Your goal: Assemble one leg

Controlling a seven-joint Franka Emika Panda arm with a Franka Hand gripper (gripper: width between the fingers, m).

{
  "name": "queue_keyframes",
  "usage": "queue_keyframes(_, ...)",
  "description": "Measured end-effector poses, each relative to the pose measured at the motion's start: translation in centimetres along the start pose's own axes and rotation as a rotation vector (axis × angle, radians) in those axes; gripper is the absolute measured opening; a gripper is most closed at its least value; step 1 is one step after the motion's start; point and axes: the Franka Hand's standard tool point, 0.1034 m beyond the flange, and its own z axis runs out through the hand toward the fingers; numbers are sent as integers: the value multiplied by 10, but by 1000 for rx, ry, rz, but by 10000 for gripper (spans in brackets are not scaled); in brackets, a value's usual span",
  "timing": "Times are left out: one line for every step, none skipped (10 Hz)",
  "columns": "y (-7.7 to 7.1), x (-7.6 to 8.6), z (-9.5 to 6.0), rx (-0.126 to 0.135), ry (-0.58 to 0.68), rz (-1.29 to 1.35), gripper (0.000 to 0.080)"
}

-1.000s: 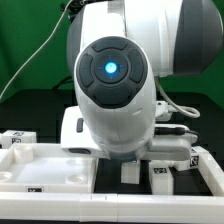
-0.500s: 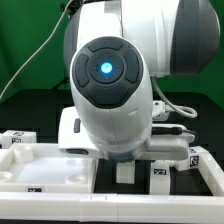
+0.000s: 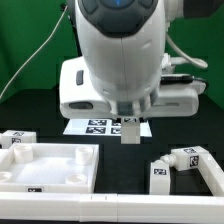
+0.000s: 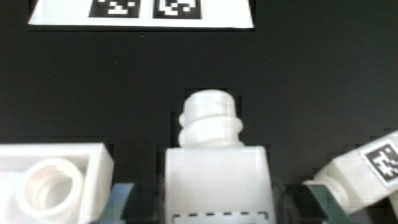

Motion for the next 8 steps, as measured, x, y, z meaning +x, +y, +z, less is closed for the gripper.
queue_keyframes(0, 1, 2, 0, -2, 0, 281)
queue_keyframes(0, 1, 2, 0, -2, 0, 281)
queue_keyframes(-2, 18, -9, 2, 110, -1, 281)
queue_keyframes(-2, 22, -18, 2, 221, -4, 281)
queue_keyframes(4, 14, -16, -1, 265, -26, 281)
queue_keyframes(12, 14, -22, -5, 328, -46, 281)
queue_keyframes(23, 13, -32, -13, 428, -58, 281)
queue_keyframes(35, 5, -33, -19, 508, -56, 281)
